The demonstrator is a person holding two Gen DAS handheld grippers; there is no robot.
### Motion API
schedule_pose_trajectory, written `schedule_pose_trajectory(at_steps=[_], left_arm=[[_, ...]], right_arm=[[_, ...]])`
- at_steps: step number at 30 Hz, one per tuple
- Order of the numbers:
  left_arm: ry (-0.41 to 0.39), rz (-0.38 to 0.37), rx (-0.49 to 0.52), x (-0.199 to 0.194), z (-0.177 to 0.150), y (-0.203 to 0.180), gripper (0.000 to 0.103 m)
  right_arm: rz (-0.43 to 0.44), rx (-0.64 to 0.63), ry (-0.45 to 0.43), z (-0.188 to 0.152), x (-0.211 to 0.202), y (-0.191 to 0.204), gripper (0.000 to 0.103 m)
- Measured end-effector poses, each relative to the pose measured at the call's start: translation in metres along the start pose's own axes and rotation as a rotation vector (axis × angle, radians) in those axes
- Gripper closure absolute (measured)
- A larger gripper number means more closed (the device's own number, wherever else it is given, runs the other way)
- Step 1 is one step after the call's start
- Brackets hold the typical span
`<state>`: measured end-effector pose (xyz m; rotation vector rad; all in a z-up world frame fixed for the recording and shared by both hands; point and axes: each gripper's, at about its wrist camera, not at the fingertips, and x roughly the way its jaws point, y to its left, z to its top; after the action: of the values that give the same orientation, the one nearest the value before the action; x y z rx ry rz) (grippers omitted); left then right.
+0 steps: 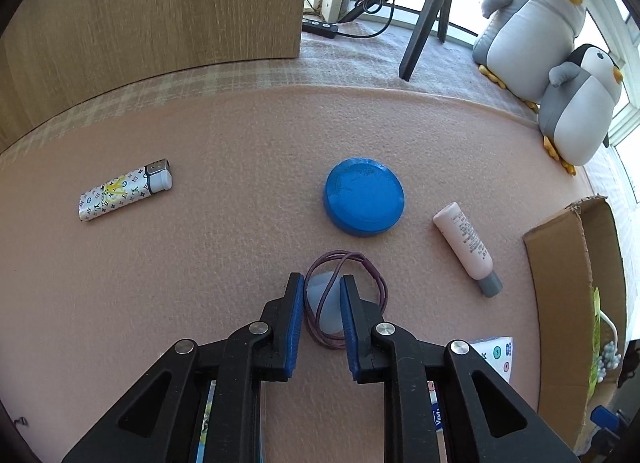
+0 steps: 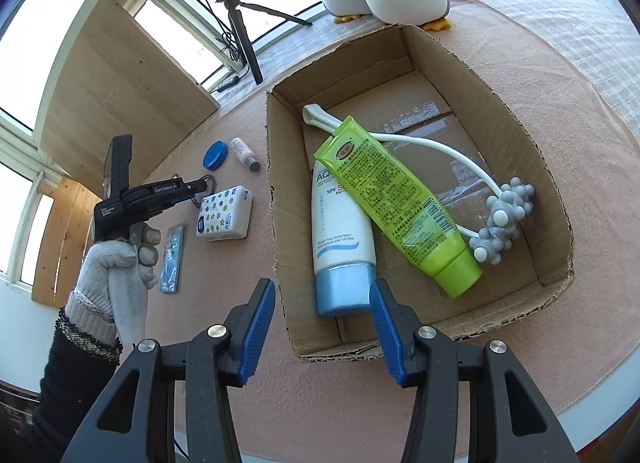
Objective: Organize objects
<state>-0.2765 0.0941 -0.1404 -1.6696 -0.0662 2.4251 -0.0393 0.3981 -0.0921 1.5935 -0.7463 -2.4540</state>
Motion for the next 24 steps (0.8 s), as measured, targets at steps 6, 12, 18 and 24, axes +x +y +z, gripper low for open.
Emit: schedule_pose_trajectory(at_steps=[6, 12, 18, 24], left_arm=[[-0.022, -0.042, -0.03, -0.019, -0.016, 0.013, 0.094], [-0.027, -0.094, -0.058, -0.038, -0.045, 0.023, 0.096], [-0.027, -0.157, -0.069, -0.058, -0.081, 0.024, 0.096], [-0.012, -0.23, -0.056, -0.077, -0.123, 0.011, 0.096]], right_arm=[[0.013, -0.018, 0.006, 0.001, 0.004, 0.008, 0.058], [0.031, -0.034, 0.018, 0.002, 0.012, 0.018, 0.058], [0.046, -0.063, 0.03, 0.0, 0.019, 0.032, 0.058], [0.05, -0.09, 0.042, -0.003, 0.024, 0.043, 0.057]])
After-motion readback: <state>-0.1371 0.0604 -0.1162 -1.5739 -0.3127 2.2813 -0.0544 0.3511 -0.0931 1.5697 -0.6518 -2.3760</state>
